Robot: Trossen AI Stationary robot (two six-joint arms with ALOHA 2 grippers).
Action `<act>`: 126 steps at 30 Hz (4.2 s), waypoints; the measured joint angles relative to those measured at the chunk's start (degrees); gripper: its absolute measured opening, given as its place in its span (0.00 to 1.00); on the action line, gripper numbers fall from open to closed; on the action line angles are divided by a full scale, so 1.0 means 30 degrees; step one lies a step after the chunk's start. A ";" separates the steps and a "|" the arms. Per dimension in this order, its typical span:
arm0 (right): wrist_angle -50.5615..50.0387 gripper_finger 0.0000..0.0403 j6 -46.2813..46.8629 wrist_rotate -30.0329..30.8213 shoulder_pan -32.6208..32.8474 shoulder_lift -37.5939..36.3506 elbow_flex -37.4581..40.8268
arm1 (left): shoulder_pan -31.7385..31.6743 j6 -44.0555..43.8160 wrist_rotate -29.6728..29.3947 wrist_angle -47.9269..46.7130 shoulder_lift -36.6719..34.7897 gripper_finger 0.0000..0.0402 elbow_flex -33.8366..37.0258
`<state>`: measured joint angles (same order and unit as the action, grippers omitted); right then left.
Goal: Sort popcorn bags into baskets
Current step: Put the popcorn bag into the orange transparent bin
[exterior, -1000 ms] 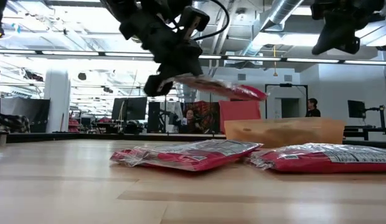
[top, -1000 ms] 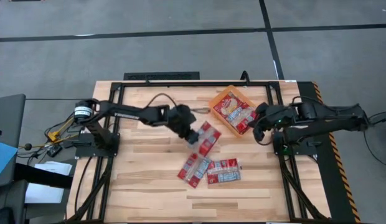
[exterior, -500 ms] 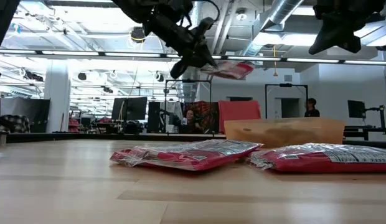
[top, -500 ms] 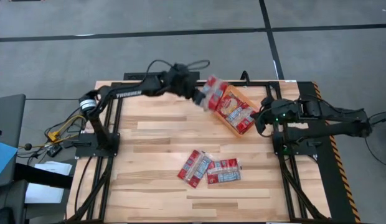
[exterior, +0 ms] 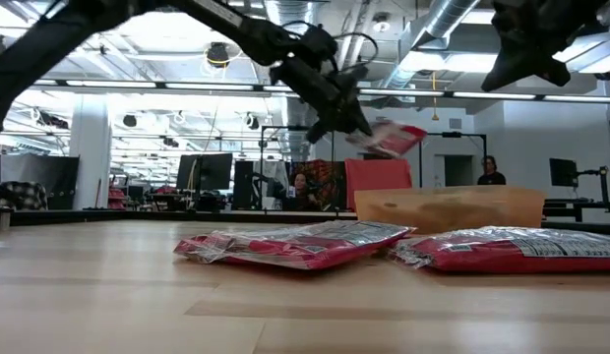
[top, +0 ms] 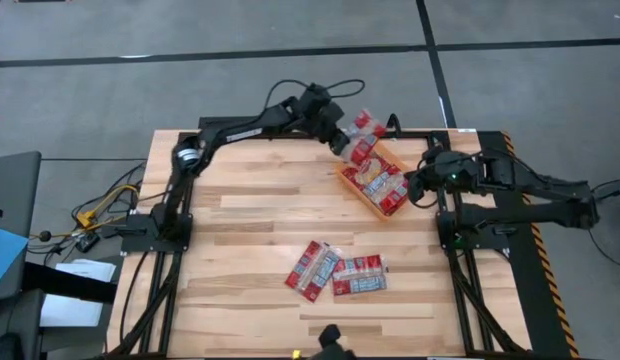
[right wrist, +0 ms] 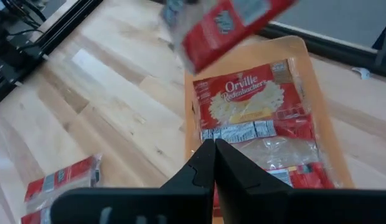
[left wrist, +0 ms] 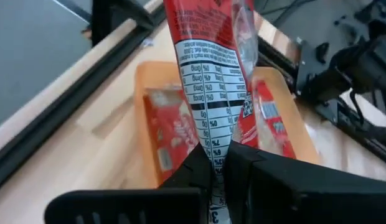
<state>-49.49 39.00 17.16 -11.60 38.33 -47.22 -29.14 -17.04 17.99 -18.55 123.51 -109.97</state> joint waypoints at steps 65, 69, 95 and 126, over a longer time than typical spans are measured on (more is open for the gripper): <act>-0.1576 0.10 -0.2315 -0.1279 0.1563 -0.0010 0.0000 | 0.8472 0.1977 0.1059 -1.6452 -0.1317 0.57 0.0970; -0.1576 0.10 -0.2671 -0.1279 0.2171 -0.0015 0.0000 | 0.9586 -0.1255 0.1542 -1.3397 -0.2688 0.57 0.4411; 0.7041 0.14 -0.0245 -0.1300 0.7305 0.8598 0.1275 | 1.2203 -1.1087 -0.4573 0.7103 -0.8642 0.57 2.1565; 2.1570 0.64 0.2707 -0.9530 0.6446 2.2041 0.0984 | 1.4633 -1.2786 -0.9189 0.8831 -0.8005 0.57 2.2241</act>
<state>15.22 47.12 -11.43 7.74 104.45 -44.27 14.76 -55.40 -9.57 7.95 99.49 -43.24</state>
